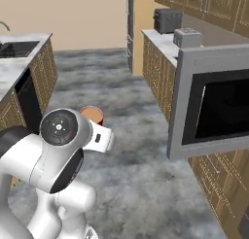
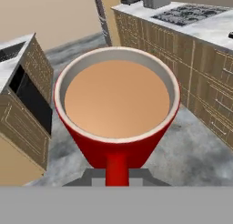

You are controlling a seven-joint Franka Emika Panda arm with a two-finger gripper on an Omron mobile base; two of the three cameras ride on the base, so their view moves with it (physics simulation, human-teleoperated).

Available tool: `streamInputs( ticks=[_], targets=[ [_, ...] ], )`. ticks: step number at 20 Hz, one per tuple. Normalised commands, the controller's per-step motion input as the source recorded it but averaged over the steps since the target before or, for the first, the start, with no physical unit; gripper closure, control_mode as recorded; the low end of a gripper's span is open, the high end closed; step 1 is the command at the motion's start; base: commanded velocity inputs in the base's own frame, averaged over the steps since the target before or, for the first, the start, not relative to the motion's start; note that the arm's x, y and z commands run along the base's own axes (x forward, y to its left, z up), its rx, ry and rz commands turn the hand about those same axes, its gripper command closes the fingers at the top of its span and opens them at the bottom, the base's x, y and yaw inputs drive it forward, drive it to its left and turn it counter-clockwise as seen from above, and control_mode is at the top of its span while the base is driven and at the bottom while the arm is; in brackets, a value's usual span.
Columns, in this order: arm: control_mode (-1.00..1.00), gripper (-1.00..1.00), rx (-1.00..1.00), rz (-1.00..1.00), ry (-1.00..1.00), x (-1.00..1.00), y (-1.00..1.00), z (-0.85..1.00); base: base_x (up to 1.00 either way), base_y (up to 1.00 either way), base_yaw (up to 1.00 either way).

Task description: Pick the cup of tea, navigate to the dining table, and place it on the saucer.

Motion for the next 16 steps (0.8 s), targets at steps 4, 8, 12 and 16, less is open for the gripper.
streamInputs(
  ticks=[4, 8, 12, 16],
  targets=[
    [1.00, 1.00, 0.00, 0.00, 0.00, 0.00, 0.00, 0.00, 0.00, 0.00, 0.59],
    [1.00, 1.00, 0.00, 0.00, 0.00, 0.00, 0.00, 0.00, 0.00, 0.00, 0.57],
    [1.00, 1.00, 0.00, 0.00, 0.00, 0.00, 0.00, 0.00, 0.00, 0.14, 0.47],
    [1.00, 1.00, 0.00, 0.00, 0.00, 0.00, 0.00, 0.00, 0.15, 0.59, 0.37]
  ],
)
